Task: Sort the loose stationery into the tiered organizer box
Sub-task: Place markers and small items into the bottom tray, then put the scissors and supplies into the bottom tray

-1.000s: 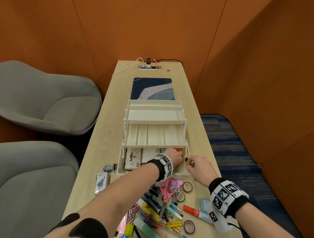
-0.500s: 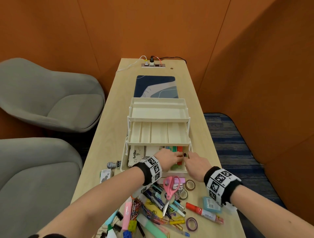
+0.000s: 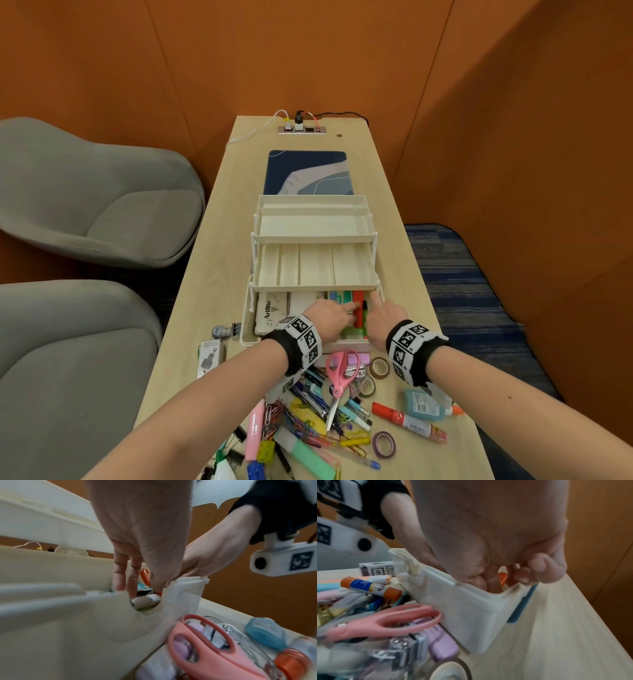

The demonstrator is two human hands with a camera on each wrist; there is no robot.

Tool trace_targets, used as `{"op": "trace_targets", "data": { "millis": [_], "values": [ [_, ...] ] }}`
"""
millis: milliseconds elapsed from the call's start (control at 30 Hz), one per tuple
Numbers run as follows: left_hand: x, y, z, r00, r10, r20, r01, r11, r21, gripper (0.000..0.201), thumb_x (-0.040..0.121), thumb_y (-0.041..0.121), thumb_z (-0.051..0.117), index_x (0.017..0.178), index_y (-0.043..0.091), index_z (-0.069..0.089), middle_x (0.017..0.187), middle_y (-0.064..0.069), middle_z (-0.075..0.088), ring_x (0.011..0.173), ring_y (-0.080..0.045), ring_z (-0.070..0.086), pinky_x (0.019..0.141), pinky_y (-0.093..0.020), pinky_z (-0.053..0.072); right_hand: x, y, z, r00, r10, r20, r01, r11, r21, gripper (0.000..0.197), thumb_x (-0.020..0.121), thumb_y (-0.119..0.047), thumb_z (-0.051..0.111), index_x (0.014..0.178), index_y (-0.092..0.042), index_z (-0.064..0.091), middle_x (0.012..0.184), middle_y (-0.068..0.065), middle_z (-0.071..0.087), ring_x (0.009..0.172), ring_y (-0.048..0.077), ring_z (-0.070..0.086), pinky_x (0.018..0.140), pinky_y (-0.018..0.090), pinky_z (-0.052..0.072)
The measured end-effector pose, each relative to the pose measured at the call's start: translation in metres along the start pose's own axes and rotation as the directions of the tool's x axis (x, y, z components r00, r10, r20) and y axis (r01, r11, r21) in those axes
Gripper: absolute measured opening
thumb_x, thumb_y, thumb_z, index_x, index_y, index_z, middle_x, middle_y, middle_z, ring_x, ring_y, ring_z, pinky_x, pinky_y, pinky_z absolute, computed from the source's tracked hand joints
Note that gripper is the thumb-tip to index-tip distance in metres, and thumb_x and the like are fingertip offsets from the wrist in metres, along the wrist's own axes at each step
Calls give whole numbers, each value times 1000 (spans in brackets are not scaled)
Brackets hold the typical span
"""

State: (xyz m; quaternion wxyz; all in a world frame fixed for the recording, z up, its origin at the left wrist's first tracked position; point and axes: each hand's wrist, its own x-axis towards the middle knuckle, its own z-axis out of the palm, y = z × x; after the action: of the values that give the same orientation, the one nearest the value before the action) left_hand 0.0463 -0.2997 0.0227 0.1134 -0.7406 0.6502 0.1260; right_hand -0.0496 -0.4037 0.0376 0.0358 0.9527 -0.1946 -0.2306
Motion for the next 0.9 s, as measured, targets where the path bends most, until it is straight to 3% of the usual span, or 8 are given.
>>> {"op": "trace_targets", "data": {
  "millis": [200,300,400,533,633,700,800,900],
  "values": [
    [8,12,2,983,-130,-125,72,919,-388,23,92,15,45,105,9,63,106,-6,60,96,-23,55,82,-38,49,-31,21,-7,987,32,-160,23,943,331,31,98,-22,36,119,-14,57,113,5,39,96,22,52,86,37,50],
    [23,21,-3,991,-115,73,137,846,-516,32,96,18,38,112,6,62,111,-14,65,100,-28,61,91,-41,49,-71,38,1,952,170,-254,-11,849,528,34,99,-19,35,130,-20,49,111,1,38,85,15,53,76,30,49],
    [37,32,-7,975,-111,191,191,859,-475,38,100,22,33,122,6,59,120,-17,61,108,-31,58,95,-37,46,-107,45,24,945,238,-222,-41,764,644,34,99,-18,38,130,-27,47,108,-4,36,76,9,53,70,26,50],
    [41,35,-10,972,-109,210,193,879,-436,41,101,25,30,129,9,55,128,-15,58,113,-30,55,99,-38,42,-143,43,64,963,239,-122,-70,665,744,30,98,-17,42,125,-28,51,108,-8,41,93,9,54,83,24,50],
    [23,33,-22,985,-130,112,167,872,-460,36,99,22,37,127,13,58,127,-9,60,114,-26,57,98,-38,46,-160,38,96,972,213,-96,-74,670,739,22,97,-17,46,114,-25,58,108,-7,48,105,11,55,89,24,49],
    [-3,34,-34,979,-189,-73,126,850,-512,31,99,20,39,120,16,61,115,-1,65,102,-19,62,84,-30,50,-168,32,112,974,220,-60,-113,694,711,18,97,-19,47,109,-23,59,112,-5,53,109,12,55,91,23,48],
    [-55,42,-45,852,-383,-358,62,752,-657,25,99,21,42,115,19,62,95,12,61,71,-5,59,60,-10,38,-174,24,127,967,245,-64,-132,703,698,16,96,-19,47,106,-21,60,111,-2,55,103,15,58,87,26,49],
    [-109,48,-28,725,-547,-419,43,642,-765,23,99,20,44,111,18,63,95,13,60,78,-5,60,70,-16,45,-175,16,134,968,241,-72,-118,687,717,17,95,-16,49,106,-20,61,113,-1,54,105,16,57,89,25,46]
  ]
}}
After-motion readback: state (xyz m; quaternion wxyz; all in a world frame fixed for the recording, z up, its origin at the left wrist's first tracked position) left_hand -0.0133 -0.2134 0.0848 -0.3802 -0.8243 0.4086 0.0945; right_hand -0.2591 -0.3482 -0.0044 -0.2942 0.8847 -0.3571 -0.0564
